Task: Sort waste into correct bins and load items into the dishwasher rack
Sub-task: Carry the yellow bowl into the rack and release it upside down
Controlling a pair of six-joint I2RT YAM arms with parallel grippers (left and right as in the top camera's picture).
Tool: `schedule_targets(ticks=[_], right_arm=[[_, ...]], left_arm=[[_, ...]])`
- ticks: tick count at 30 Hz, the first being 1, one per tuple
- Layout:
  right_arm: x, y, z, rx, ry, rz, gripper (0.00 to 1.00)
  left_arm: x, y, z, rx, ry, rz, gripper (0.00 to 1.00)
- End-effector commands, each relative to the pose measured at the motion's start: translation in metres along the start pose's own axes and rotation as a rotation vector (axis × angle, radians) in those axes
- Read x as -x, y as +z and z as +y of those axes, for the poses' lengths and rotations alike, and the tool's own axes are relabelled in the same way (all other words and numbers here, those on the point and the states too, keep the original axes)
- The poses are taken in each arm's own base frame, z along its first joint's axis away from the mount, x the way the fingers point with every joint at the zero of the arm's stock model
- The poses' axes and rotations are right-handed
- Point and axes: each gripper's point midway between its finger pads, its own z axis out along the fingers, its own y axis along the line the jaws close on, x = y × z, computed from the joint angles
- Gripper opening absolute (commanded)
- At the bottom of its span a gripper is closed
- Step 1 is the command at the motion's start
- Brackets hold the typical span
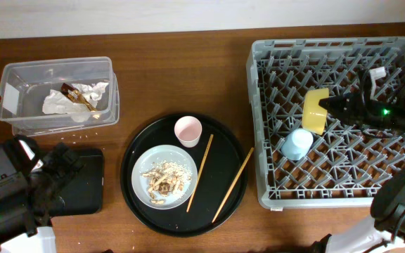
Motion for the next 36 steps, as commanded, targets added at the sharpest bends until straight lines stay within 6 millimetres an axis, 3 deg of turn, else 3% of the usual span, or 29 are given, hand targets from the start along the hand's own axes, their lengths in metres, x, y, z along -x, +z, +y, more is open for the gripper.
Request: schedule_targets(ticks=[1, 4, 6, 14, 21, 24, 26, 29, 34, 36], right_arm=[[0.012, -0.004, -0.005, 0.075, -0.038, -0.06, 0.04], [0.026, -0.033, -0.019, 0.056, -0.054, -0.157, 0.04], [0.028, -0.041, -0.025, 0.045, -0.043, -0.178, 0.04], [0.039, -0.04, -0.024, 0.081, -0.122, -0.212, 0.04], [0.024, -0.033, -0.053, 0.03, -0.014, -0.155, 0.04], [0.016, -0.036, -0.058, -0.006, 0.036, -0.131, 0.15], [0.011, -0.045, -0.062, -0.06, 0.062, -0.121, 0.26], [0.001, -0.067, -0.08, -0.229, 0.185, -0.113, 0.27], [-0.011, -0.104, -0.07, -0.475, 0.264, -0.162, 0.27], [-0.018, -0.122, -0.043, -0.624, 0.254, -0.229, 0.27]], left_arm=[[0.005, -0.004, 0.001, 0.004, -0.002, -0.019, 0.99], [0.005, -0.004, 0.001, 0.004, -0.002, -0.019, 0.99], [0.005, -0.004, 0.001, 0.004, -0.002, -0.019, 0.99], [0.005, -0.004, 0.001, 0.004, -0.002, -0.019, 0.99], [0.005, -0.004, 0.001, 0.004, -0.002, -0.019, 0.99], [0.005, -0.004, 0.001, 0.004, -0.002, -0.019, 0.99], [0.005, -0.004, 0.001, 0.004, -0.002, -0.019, 0.99], [0.005, -0.004, 0.001, 0.004, -0.002, -0.019, 0.99], [0.005, -0.004, 0.001, 0.004, -0.002, -0.019, 0.99], [0.005, -0.004, 0.001, 0.004, -0.002, -0.019, 0.99]])
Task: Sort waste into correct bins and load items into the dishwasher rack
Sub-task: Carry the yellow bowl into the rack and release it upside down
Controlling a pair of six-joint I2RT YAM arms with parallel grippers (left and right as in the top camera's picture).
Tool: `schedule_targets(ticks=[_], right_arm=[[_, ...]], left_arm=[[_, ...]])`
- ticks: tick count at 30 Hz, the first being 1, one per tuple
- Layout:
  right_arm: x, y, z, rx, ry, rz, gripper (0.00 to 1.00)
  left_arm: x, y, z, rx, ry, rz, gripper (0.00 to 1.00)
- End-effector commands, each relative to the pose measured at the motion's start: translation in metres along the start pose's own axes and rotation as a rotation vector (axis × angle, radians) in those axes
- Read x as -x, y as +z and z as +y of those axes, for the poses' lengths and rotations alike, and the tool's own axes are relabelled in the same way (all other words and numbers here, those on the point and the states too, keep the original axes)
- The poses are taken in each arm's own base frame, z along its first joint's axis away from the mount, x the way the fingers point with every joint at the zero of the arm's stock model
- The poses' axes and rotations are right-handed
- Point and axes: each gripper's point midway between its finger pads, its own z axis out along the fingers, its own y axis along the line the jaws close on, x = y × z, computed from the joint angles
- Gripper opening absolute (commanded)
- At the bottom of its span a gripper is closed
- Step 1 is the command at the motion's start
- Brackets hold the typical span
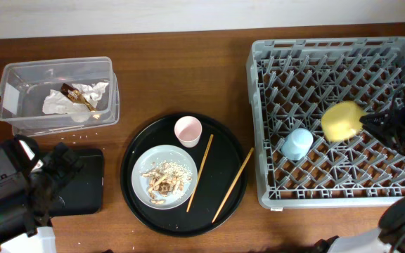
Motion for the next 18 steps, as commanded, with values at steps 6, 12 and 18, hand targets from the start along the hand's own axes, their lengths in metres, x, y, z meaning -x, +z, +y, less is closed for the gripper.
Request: schedule_targets(ticks=[6, 12, 18], right_arm=[[-0.026, -0.076, 0.057, -0.271, -0.117, -0.273, 0.28], [0.003, -0.044, 0.066, -0.3, -0.205, -0.27, 0.04], [0.037, 0.051, -0.002, -0.638, -0.134, -0.133, 0.04]], left_arm=[[0.005, -0.004, 0.0, 0.004, -0.001, -0.019, 0.99], [0.005, -0.004, 0.0, 0.004, -0.001, -0.019, 0.99], [0.005, -0.004, 0.0, 0.004, -0.001, -0.019, 0.99]])
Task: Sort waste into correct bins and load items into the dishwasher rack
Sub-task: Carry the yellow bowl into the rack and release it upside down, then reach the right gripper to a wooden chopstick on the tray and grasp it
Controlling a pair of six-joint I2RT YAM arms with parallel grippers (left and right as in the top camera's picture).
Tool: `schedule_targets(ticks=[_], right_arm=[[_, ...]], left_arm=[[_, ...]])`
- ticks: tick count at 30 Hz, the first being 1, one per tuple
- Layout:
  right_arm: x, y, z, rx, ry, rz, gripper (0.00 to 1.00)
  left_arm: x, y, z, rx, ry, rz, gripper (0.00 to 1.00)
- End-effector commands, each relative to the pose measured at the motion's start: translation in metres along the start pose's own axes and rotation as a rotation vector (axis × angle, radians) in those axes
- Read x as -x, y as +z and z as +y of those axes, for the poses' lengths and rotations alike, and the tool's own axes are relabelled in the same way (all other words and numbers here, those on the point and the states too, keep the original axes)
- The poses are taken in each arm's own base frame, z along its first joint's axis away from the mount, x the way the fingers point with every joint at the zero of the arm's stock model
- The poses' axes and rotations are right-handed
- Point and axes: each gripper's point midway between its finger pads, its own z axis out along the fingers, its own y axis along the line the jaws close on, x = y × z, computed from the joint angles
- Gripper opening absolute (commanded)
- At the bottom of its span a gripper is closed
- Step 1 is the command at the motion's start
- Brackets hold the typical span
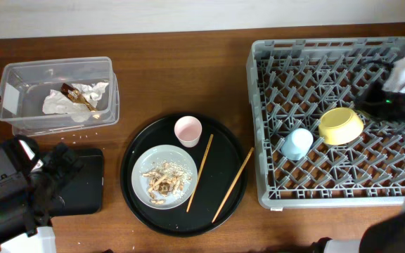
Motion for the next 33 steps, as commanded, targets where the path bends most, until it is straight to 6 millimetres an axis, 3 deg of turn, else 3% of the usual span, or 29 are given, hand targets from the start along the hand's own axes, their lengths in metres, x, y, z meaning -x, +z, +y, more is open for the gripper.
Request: schedule_targets(ticks=[1, 4, 10, 12, 18, 20, 22, 25, 27, 29, 33], right_arm=[[-0.007, 0.045, -0.029, -0.194, 0.053, 0.081, 0.04], [-0.017, 0.067, -0.04, -0.215, 0.07, 0.149, 0.04], [-0.039, 0.057, -0.065, -0.371, 0.15, 0.22, 0.04], [-0.042, 0.048, -0.063, -0.379, 0.175, 0.221, 0.04], [-0.045, -0.006, -0.048, -0.377, 0.162, 0.148, 0.04], [-0.049, -0.02, -0.027, -0.281, 0.111, 0.138, 0.04], [-0.059, -0.034, 0.015, -0.089, -0.02, 0.144, 0.04], [-0.1, -0.082, 0.105, 0.245, -0.26, 0.136, 0.07], [-0.123, -0.094, 0.127, 0.276, -0.321, 0.156, 0.17], [-0.142, -0.096, 0.133, 0.195, -0.248, 0.192, 0.19], [-0.178, -0.075, 0.137, 0.044, -0.239, 0.245, 0.25]], left_arm=[[0.005, -0.004, 0.001, 0.004, -0.001, -0.019, 0.99], [0.005, -0.004, 0.001, 0.004, -0.001, -0.019, 0.99], [0.005, -0.004, 0.001, 0.004, -0.001, -0.019, 0.99], [0.005, -0.004, 0.001, 0.004, -0.001, -0.019, 0.99], [0.005, -0.004, 0.001, 0.004, -0.001, -0.019, 0.99], [0.005, -0.004, 0.001, 0.004, -0.001, -0.019, 0.99], [0.005, -0.004, 0.001, 0.004, -0.001, -0.019, 0.99], [0.005, -0.004, 0.001, 0.004, -0.001, -0.019, 0.99], [0.005, -0.004, 0.001, 0.004, -0.001, -0.019, 0.99], [0.005, -0.004, 0.001, 0.004, -0.001, -0.019, 0.99], [0.005, -0.004, 0.001, 0.004, -0.001, -0.019, 0.99]])
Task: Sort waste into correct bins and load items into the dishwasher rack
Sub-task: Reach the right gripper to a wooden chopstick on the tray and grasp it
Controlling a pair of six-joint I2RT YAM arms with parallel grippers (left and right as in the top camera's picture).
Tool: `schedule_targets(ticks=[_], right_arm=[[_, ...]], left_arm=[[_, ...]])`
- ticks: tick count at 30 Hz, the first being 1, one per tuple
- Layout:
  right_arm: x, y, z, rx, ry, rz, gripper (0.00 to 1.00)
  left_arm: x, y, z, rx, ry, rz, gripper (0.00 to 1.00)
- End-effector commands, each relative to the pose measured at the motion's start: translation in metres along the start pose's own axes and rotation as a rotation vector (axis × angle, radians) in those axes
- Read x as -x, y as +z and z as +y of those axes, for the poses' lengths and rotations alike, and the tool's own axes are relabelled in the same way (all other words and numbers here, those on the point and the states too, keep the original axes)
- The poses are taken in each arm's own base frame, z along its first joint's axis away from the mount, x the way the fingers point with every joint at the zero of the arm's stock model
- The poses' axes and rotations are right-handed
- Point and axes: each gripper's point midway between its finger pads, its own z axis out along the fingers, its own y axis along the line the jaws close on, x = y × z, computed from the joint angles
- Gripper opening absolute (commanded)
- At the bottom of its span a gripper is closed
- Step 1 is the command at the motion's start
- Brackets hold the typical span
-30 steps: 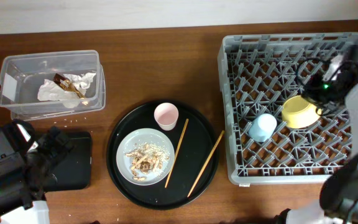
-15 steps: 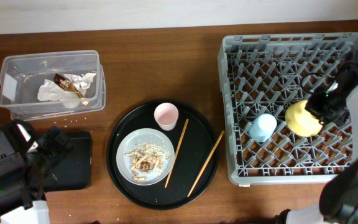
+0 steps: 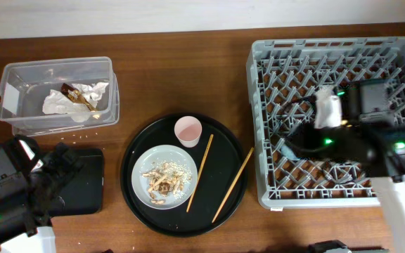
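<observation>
The grey dishwasher rack [image 3: 273,84] fills the right of the overhead view. My right arm lies across its middle, and my right gripper [image 3: 291,140] points left; its jaws are too dark to read. Only a pale blue sliver of the cup [image 3: 285,149] shows at the gripper tip. The yellow bowl is hidden under the arm. On the black tray [image 3: 139,211] stand a pink cup [image 3: 188,130], a white plate [image 3: 146,163] with food scraps and two chopsticks [image 3: 200,173]. My left gripper [image 3: 60,160] rests at the lower left, its state unclear.
A clear bin [image 3: 20,74] at the far left holds crumpled wrappers. A black bin [image 3: 83,186] sits below it, partly under my left arm. Bare wooden table runs between the clear bin and the rack.
My right arm was at the rack's far right edge, with the yellow bowl lying free in the rack. Now the arm covers the rack's middle, hiding the bowl and most of the blue cup.
First my right gripper held the yellow bowl on edge next to the blue cup. Then the bowl was farther right, tilted at the gripper. After that it lay mouth up in the rack with the gripper off it. Now the arm reaches left over both. My left arm stayed still.
</observation>
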Motion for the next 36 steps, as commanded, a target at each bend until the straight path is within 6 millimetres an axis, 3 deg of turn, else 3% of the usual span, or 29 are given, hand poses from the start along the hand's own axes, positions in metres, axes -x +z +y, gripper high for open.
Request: schedule_targets(ticks=[1, 2, 3, 4, 7, 9, 10, 11, 12, 17, 19, 26, 31, 36], right_arm=[[-0.016, 0.028, -0.011, -0.161, 0.098, 0.032, 0.28], [-0.022, 0.038, -0.011, -0.177, 0.096, 0.049, 0.37], [-0.036, 0.06, -0.006, -0.179, 0.083, 0.1, 0.52], [-0.044, 0.072, -0.005, -0.187, 0.06, 0.136, 0.8], [-0.058, 0.103, 0.009, -0.181, -0.005, 0.22, 0.99], [-0.07, 0.127, 0.04, -0.067, -0.027, 0.316, 0.99], [-0.072, 0.137, 0.046, -0.049, -0.03, 0.339, 0.78], [-0.071, 0.148, 0.048, -0.054, -0.034, 0.348, 0.44], [-0.071, 0.155, 0.044, -0.091, -0.002, 0.347, 0.39], [-0.062, 0.17, 0.012, -0.312, 0.178, 0.259, 0.39], [-0.072, 0.179, 0.001, -0.376, 0.216, 0.268, 0.39], [-0.102, 0.218, 0.001, -0.446, 0.286, 0.301, 0.33], [-0.117, 0.239, -0.01, -0.535, 0.311, 0.329, 0.33], [-0.122, 0.247, -0.016, -0.562, 0.312, 0.349, 0.32]], left_arm=[[0.005, -0.004, 0.001, 0.004, -0.002, -0.02, 0.99], [0.005, -0.004, 0.001, 0.004, -0.002, -0.02, 0.99], [0.005, -0.004, 0.001, 0.004, -0.002, -0.02, 0.99], [0.005, -0.004, 0.001, 0.004, -0.002, -0.02, 0.99], [0.005, -0.004, 0.001, 0.004, -0.002, -0.02, 0.99], [0.005, -0.004, 0.001, 0.004, -0.002, -0.02, 0.99], [0.005, -0.004, 0.001, 0.004, -0.002, -0.02, 0.99], [0.005, -0.004, 0.001, 0.003, -0.002, -0.02, 0.99], [0.005, -0.004, 0.001, 0.004, -0.002, -0.02, 0.99], [0.005, -0.004, 0.001, 0.004, -0.002, -0.02, 0.99], [0.005, -0.004, 0.001, 0.004, -0.002, -0.02, 0.99], [0.005, -0.004, 0.001, 0.004, -0.002, -0.02, 0.99], [0.005, -0.004, 0.001, 0.004, -0.002, -0.02, 0.99], [0.005, -0.004, 0.001, 0.004, -0.002, -0.02, 0.99]])
